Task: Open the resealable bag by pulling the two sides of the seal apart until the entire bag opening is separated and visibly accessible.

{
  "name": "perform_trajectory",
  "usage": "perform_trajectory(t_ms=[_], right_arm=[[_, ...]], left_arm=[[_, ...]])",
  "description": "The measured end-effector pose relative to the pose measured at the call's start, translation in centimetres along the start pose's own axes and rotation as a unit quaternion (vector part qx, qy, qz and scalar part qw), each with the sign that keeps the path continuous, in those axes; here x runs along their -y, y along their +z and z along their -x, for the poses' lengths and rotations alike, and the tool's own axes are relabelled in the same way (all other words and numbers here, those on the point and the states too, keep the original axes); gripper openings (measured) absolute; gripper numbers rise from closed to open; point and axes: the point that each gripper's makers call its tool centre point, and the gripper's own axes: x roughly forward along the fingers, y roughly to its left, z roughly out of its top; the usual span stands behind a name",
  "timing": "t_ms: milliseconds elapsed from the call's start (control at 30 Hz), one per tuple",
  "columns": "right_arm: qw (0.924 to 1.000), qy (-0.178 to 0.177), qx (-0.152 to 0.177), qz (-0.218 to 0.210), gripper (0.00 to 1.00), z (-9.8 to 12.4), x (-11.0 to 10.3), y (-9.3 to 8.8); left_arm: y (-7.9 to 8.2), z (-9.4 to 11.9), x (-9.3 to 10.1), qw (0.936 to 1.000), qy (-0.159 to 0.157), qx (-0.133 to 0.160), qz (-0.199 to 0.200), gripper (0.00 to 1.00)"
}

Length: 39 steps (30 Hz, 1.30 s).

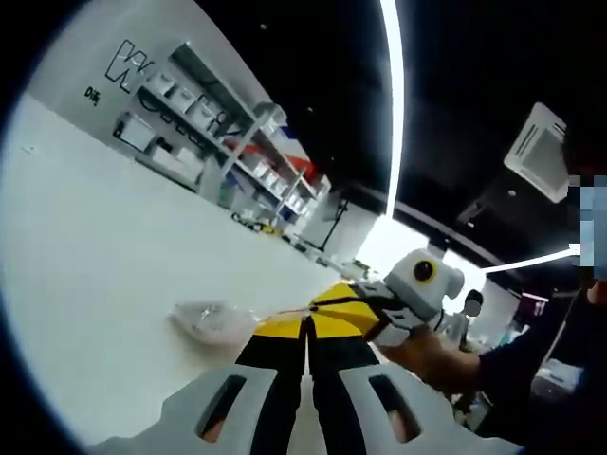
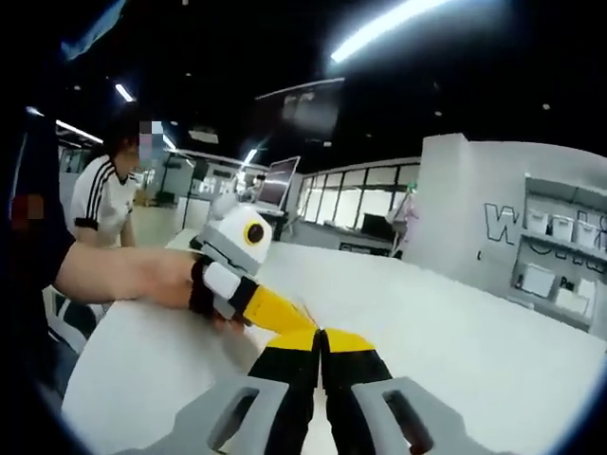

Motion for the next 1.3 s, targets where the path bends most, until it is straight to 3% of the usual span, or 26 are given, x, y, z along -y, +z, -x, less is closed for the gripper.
perform_trajectory(t_ms=[200, 833, 1133, 1167, 1200, 1233, 1267, 1300], right_arm=[[0.9991, -0.005, 0.002, -0.043, 0.00, 0.2, 0.0, -0.2], [0.9989, -0.029, -0.001, -0.036, 0.00, -0.1, 0.8, -0.3], [0.9985, -0.035, -0.001, -0.043, 0.00, -0.1, 1.0, -0.4], [0.9981, -0.047, 0.009, -0.040, 0.00, 0.0, 1.4, 0.0], [0.9969, -0.050, 0.026, -0.055, 0.00, 0.3, 1.7, 0.7], [0.9953, -0.055, 0.040, -0.069, 0.00, 0.6, 2.4, 1.4], [0.9934, -0.049, 0.040, -0.096, 0.00, 0.7, 2.5, 1.6], [0.9935, -0.062, 0.049, -0.082, 0.00, 1.0, 3.2, 1.9]], left_arm=[[-0.4, -0.1, -0.2, 0.9998, 0.009, -0.012, -0.009, 0.00], [-1.3, -0.2, -0.1, 0.9992, 0.013, -0.033, -0.018, 0.00], [-2.2, -0.5, 0.1, 0.9981, 0.011, -0.057, -0.023, 0.00], [-2.4, -0.5, -0.1, 0.9972, 0.020, -0.063, -0.035, 0.00], [-3.8, -0.5, -0.4, 0.9930, 0.026, -0.101, -0.056, 0.00], [-3.9, -1.2, -0.6, 0.9883, 0.036, -0.105, -0.105, 0.00], [-3.9, -1.2, -0.5, 0.9907, 0.032, -0.103, -0.083, 0.00], [-3.4, -1.0, -0.8, 0.9923, 0.027, -0.097, -0.071, 0.00]])
